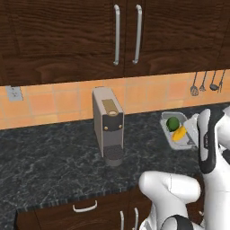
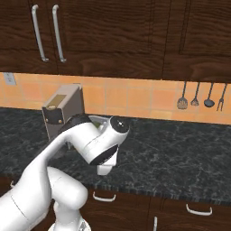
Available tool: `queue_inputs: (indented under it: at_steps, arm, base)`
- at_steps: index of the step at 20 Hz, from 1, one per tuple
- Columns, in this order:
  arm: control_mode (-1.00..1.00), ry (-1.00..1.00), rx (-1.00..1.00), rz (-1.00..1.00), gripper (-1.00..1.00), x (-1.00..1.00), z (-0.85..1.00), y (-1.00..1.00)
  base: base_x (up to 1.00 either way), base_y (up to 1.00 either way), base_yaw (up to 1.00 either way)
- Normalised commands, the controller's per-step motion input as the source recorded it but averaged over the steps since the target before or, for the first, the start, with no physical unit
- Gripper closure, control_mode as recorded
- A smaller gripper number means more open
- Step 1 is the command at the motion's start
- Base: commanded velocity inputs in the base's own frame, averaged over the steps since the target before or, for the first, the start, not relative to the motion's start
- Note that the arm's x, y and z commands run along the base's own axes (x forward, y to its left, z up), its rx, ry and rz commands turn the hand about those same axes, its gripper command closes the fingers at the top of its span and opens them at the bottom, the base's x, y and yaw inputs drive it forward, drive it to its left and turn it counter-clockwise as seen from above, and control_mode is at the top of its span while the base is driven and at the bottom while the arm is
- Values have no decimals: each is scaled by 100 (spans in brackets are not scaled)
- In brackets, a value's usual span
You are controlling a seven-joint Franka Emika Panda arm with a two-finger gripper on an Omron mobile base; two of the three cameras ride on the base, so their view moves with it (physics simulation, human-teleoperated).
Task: Take the meat container that has the steak and place it on the second highest rack of the freezer. Then take the vegetable container that has the corn and avocado and place it on the highest rack of the freezer.
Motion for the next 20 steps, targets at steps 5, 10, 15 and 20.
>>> queue_inputs:
  at_steps: [5, 10, 15, 20]
  arm:
    - [-100, 0, 4, -2, 100, -62, 83, 26]
    - [-100, -4, 0, -6, 100, -59, 70, 28]
    - [-100, -19, 0, -17, 100, -48, 25, 36]
    - [-100, -14, 1, -17, 100, -17, 49, 13]
  base:
    - [0, 0, 0]
    - [0, 0, 0]
    - [0, 0, 0]
    - [0, 0, 0]
